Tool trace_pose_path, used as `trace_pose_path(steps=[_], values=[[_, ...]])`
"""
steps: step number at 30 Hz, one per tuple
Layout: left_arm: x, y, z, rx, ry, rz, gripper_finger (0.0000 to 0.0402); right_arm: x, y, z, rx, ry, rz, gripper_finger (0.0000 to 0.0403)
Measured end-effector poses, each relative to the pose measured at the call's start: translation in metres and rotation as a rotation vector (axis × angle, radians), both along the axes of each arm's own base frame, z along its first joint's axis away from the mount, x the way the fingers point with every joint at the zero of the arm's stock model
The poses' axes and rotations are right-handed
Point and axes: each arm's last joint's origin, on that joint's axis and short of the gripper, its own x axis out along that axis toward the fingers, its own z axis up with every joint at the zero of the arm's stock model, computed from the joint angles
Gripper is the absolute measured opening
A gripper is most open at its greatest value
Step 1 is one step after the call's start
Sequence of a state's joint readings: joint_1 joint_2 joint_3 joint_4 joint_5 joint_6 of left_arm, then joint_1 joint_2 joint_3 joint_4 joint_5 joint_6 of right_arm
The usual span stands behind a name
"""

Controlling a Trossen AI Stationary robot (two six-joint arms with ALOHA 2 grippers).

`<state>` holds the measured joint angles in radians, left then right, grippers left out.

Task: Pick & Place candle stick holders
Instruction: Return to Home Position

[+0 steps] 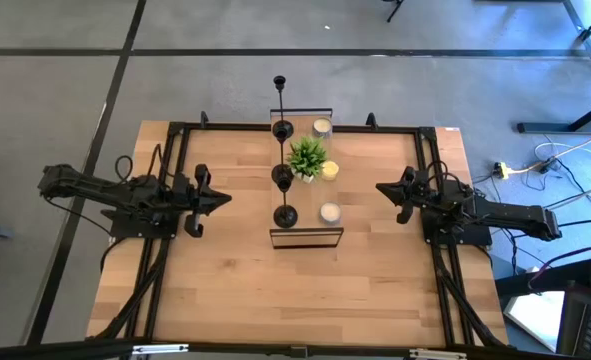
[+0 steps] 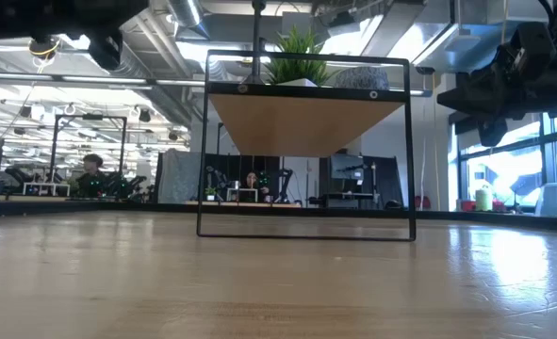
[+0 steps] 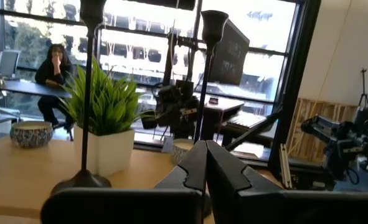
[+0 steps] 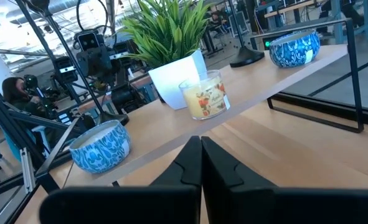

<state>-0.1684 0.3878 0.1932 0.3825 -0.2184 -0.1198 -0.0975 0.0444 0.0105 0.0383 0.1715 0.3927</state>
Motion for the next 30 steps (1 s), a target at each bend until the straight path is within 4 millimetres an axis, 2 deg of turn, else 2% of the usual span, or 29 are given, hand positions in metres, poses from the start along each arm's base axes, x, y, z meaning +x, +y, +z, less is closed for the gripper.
trace_pose_path(steps=[5, 13, 18, 23, 30], values=[[-0.001, 0.0, -0.01, -0.004, -0.044, 0.006, 0.0002, 0.0, 0.0, 0.0, 0.0, 0.0, 0.0, 0.0], [0.0, -0.002, -0.011, 0.081, -0.035, -0.042, 0.0002, 0.0, 0.0, 0.0, 0.0, 0.0, 0.0, 0.0], [-0.001, -0.001, -0.012, 0.118, -0.022, -0.006, 0.0002, 0.0, 0.0, 0.0, 0.0, 0.0, 0.0, 0.0], [-0.008, 0.003, -0.01, 0.137, -0.037, 0.078, 0.0002, 0.0, 0.0, 0.0, 0.0, 0.0, -0.001, 0.0], [-0.021, 0.005, -0.011, 0.13, -0.03, 0.075, 0.0002, 0.0, 0.0, 0.0, 0.0, 0.0, -0.001, 0.0]])
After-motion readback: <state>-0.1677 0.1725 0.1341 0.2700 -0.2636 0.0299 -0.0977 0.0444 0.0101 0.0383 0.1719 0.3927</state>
